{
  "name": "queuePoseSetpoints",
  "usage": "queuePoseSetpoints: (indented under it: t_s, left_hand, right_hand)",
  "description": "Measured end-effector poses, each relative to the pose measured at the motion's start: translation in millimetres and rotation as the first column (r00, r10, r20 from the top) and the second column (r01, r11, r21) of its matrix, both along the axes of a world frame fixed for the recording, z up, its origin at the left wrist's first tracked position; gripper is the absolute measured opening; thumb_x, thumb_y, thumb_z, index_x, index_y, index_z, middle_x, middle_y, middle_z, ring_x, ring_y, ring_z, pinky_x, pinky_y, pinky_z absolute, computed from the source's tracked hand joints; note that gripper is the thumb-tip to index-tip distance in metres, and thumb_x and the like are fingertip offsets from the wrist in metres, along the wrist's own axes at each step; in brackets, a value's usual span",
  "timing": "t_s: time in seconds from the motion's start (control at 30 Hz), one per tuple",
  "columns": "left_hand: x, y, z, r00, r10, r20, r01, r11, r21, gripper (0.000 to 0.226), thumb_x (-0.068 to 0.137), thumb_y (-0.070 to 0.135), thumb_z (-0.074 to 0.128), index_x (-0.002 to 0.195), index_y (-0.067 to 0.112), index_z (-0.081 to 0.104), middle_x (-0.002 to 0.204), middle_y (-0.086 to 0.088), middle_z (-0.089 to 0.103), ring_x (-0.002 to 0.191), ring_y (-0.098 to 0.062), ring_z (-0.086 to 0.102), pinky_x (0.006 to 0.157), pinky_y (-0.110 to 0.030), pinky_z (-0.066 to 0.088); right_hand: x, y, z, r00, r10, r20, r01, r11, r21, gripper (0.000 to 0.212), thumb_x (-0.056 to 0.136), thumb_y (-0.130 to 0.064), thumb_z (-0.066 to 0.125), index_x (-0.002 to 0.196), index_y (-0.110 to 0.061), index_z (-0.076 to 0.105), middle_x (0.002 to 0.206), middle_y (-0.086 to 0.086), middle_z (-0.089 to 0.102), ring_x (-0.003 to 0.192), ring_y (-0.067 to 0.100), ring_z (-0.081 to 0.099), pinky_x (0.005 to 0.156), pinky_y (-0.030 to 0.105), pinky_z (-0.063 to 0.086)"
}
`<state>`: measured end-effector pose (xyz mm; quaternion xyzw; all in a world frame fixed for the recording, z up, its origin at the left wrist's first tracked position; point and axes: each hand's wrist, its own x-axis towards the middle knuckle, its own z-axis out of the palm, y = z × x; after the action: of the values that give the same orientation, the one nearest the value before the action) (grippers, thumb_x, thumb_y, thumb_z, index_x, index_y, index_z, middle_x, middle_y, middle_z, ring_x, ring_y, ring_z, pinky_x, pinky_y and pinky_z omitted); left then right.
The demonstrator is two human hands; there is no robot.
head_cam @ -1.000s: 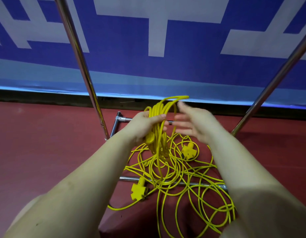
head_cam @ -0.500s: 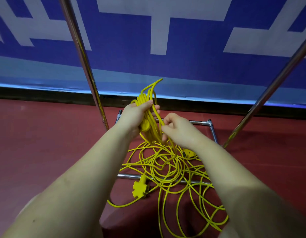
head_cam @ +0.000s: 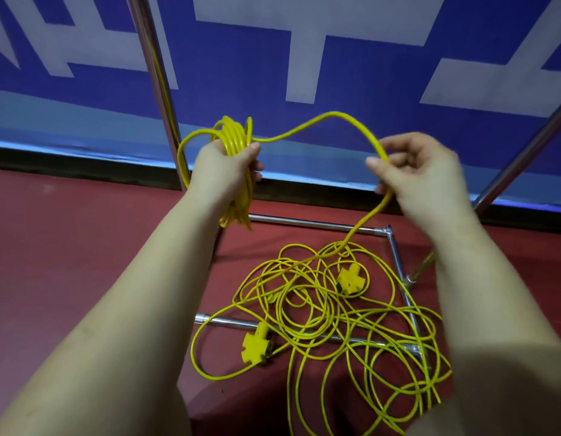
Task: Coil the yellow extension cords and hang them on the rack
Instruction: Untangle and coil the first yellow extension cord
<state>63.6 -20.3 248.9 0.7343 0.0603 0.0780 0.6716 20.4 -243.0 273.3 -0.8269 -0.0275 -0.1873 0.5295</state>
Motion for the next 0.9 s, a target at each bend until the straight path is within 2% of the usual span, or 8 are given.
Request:
queuePoseSetpoints:
  t_s: [0.13, 0.27, 0.37, 0.43, 0.53, 0.67, 0.77, 0.9]
  left_hand:
    - [-14.1, -10.8, 32.0, 0.989, -0.117, 0.093, 0.103, 0.984, 0.143, 0.014, 0.091, 0.023, 0.062, 0.084, 0.012, 0.054, 0.061, 0.002, 0.060, 0.044, -0.004, 0.056, 0.048, -0.018, 0.048]
    - [-21.9, -22.1, 46.1, 0.974, -0.198, 0.114, 0.180, 0.972, 0.149, 0.015, 0.089, 0.024, 0.065, 0.079, 0.019, 0.054, 0.058, 0.006, 0.065, 0.051, -0.009, 0.062, 0.059, -0.027, 0.053]
    - [-26.1, -31.8, 49.1, 0.957, -0.269, 0.112, 0.251, 0.956, 0.149, 0.010, 0.088, 0.022, 0.065, 0.082, 0.018, 0.058, 0.072, 0.002, 0.072, 0.067, -0.013, 0.070, 0.076, -0.037, 0.057]
    - [-30.2, -37.4, 51.9, 0.941, -0.321, 0.109, 0.300, 0.937, 0.177, 0.011, 0.088, 0.024, 0.066, 0.083, 0.015, 0.062, 0.078, -0.002, 0.074, 0.073, -0.016, 0.071, 0.078, -0.038, 0.057]
    - [-36.9, -44.6, 55.8, 0.882, -0.467, 0.068, 0.454, 0.879, 0.141, 0.014, 0.089, 0.024, 0.064, 0.088, 0.009, 0.063, 0.079, -0.008, 0.073, 0.065, -0.021, 0.070, 0.066, -0.037, 0.057]
    - [-38.8, -53.1, 49.3, 0.851, -0.523, 0.039, 0.523, 0.852, 0.023, 0.007, 0.089, 0.019, 0.063, 0.087, 0.014, 0.060, 0.068, -0.004, 0.068, 0.063, -0.023, 0.064, 0.058, -0.037, 0.056]
    - [-34.2, -55.4, 44.5, 0.895, -0.440, 0.074, 0.446, 0.890, -0.094, 0.007, 0.089, 0.016, 0.063, 0.084, 0.013, 0.058, 0.063, -0.002, 0.065, 0.061, -0.018, 0.064, 0.058, -0.035, 0.056]
    - [-24.4, -48.2, 43.1, 0.960, -0.259, 0.107, 0.278, 0.929, -0.243, 0.011, 0.090, 0.016, 0.061, 0.081, 0.013, 0.058, 0.058, 0.000, 0.062, 0.054, -0.014, 0.061, 0.065, -0.037, 0.053]
  right_hand:
    - [-8.3, -4.3, 27.3, 0.974, -0.120, 0.192, 0.141, 0.985, -0.102, 0.007, 0.086, -0.023, 0.066, 0.080, -0.025, 0.062, 0.065, -0.011, 0.056, 0.054, -0.003, 0.048, 0.055, 0.009, 0.038]
    - [-12.9, -0.4, 33.7, 0.998, -0.030, 0.064, 0.052, 0.924, -0.378, 0.012, 0.084, -0.026, 0.065, 0.073, -0.026, 0.060, 0.062, -0.006, 0.050, 0.058, 0.006, 0.045, 0.060, 0.024, 0.037]
    - [-20.1, 11.2, 40.4, 0.992, 0.102, -0.072, -0.124, 0.876, -0.467, 0.016, 0.083, -0.027, 0.063, 0.068, -0.026, 0.057, 0.055, -0.006, 0.040, 0.054, 0.008, 0.038, 0.056, 0.027, 0.031]
    - [-21.8, 15.5, 40.8, 0.989, 0.132, -0.062, -0.145, 0.878, -0.456, 0.019, 0.085, -0.029, 0.059, 0.067, -0.026, 0.054, 0.051, -0.008, 0.039, 0.052, 0.007, 0.037, 0.053, 0.022, 0.029]
    - [-17.6, 13.1, 37.6, 0.998, 0.014, 0.065, 0.008, 0.947, -0.320, 0.022, 0.086, -0.036, 0.059, 0.068, -0.025, 0.054, 0.047, -0.009, 0.039, 0.047, 0.006, 0.035, 0.045, 0.016, 0.026]
    - [-13.5, 12.0, 33.9, 0.988, -0.051, 0.145, 0.072, 0.986, -0.148, 0.017, 0.083, -0.034, 0.068, 0.076, -0.022, 0.058, 0.060, -0.001, 0.054, 0.052, 0.004, 0.044, 0.049, 0.015, 0.037]
    - [-5.8, 6.9, 23.5, 1.000, -0.020, 0.000, 0.020, 0.990, -0.136, 0.021, 0.086, -0.038, 0.061, 0.077, -0.020, 0.055, 0.058, -0.005, 0.053, 0.051, 0.008, 0.048, 0.055, 0.029, 0.044]
    - [3.7, 0.6, 1.9, 0.954, 0.130, -0.272, -0.151, 0.987, -0.059, 0.023, 0.097, -0.024, 0.046, 0.076, -0.017, 0.051, 0.064, -0.003, 0.062, 0.058, 0.013, 0.061, 0.070, 0.039, 0.050]
